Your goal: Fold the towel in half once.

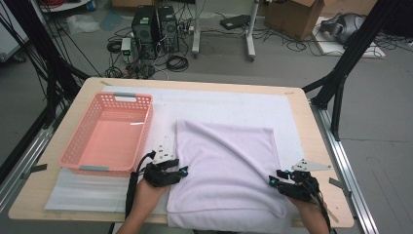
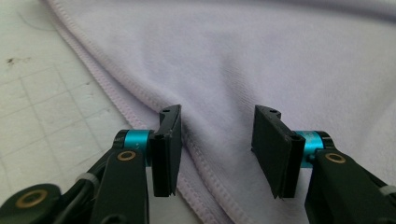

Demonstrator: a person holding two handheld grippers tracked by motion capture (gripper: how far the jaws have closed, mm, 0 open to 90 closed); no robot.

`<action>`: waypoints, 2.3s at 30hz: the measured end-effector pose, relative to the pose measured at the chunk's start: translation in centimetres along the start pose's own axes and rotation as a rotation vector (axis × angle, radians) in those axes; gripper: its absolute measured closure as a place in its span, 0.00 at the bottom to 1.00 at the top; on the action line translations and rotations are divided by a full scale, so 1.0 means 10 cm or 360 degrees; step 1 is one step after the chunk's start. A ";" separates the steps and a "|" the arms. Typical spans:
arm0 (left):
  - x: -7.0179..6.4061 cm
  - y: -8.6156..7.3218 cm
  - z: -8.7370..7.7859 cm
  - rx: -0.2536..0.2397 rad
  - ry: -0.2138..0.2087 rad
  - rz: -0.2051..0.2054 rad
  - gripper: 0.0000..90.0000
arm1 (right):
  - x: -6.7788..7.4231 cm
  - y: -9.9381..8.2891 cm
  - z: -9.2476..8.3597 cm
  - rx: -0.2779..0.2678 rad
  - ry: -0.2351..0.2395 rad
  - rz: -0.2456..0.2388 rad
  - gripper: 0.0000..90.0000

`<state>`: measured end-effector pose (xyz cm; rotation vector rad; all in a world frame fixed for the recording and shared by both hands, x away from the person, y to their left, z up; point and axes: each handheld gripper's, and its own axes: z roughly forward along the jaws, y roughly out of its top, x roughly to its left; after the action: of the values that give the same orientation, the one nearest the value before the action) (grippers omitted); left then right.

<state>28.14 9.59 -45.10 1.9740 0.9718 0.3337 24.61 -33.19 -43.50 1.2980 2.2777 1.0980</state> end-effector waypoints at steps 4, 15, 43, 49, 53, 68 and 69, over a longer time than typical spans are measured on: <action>-0.07 0.00 0.01 0.0023 -0.0023 0.0121 0.74 | 0.01 0.00 0.07 0.0062 -0.0065 -0.0056 0.86; -0.04 -0.02 -0.07 -0.0001 -0.0082 -0.0018 0.96 | -0.07 0.00 -0.02 -0.0036 -0.0040 0.0051 0.94; 0.09 -0.02 -0.35 -0.0196 -0.0109 -0.0152 0.48 | -0.21 0.03 -0.23 -0.0140 -0.0129 0.0156 0.62; 0.26 0.15 -0.19 -0.0211 -0.0040 -0.0204 0.45 | -0.38 0.21 0.06 -0.0135 -0.0186 0.0159 0.56; 0.33 0.25 -0.04 -0.0199 0.0009 -0.0213 0.45 | -0.45 0.38 0.33 -0.0133 -0.0168 0.0164 0.59; 0.54 0.34 0.32 -0.0136 0.0176 -0.0267 0.45 | -0.78 0.65 0.72 -0.0085 -0.0363 0.0236 0.72; 0.56 0.34 0.34 -0.0129 0.0193 -0.0268 0.45 | -0.78 0.64 0.69 -0.0106 -0.0349 0.0240 0.69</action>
<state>35.36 10.69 -45.03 1.8018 1.1752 0.3951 36.75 -34.48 -44.17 1.5031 1.9963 1.0137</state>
